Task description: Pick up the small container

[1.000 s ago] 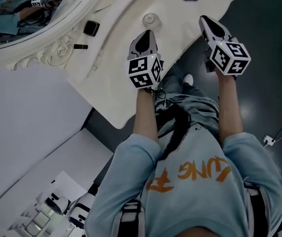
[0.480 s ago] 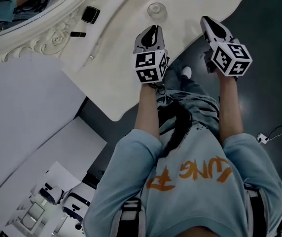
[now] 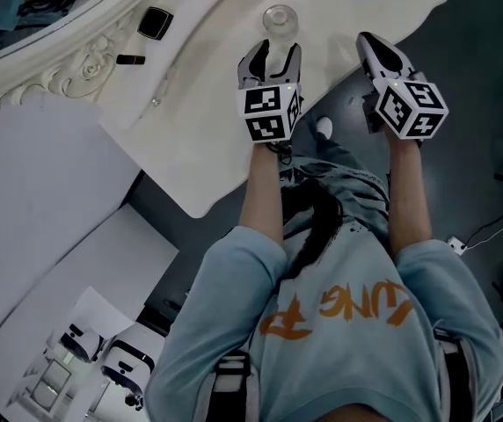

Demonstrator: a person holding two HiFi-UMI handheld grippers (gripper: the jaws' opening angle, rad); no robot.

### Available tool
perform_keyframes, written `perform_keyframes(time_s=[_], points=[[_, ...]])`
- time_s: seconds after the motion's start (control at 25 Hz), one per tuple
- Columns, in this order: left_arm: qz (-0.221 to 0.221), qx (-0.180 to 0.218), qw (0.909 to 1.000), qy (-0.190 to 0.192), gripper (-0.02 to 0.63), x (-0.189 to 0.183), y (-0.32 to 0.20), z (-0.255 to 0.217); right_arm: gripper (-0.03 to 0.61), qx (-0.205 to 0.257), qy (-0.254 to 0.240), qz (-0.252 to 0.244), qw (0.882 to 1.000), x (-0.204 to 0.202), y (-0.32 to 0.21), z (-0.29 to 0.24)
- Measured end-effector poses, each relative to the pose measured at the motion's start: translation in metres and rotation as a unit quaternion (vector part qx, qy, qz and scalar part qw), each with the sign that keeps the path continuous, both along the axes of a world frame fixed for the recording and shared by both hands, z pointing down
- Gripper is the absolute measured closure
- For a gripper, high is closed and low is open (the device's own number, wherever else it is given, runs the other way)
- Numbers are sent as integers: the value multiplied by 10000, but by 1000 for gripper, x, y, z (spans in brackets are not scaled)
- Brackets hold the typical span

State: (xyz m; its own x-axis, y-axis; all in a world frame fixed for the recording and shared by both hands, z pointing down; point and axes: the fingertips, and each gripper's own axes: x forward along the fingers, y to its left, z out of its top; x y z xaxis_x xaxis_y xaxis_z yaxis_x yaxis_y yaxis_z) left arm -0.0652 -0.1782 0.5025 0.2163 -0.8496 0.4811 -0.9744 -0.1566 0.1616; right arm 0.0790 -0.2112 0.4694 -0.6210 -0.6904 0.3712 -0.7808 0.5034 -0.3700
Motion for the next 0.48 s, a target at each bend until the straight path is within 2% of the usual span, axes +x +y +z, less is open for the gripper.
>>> perform_keyframes(time_s=[0.24,0.48], points=[[-96,39,9999,13,317,-5,-13,4,543,-56,109,-56,9999,-2,-6,6],[-107,77,9999,85,293,-6,-27,7,543,-105,200,-67,9997,-3,-16,9]])
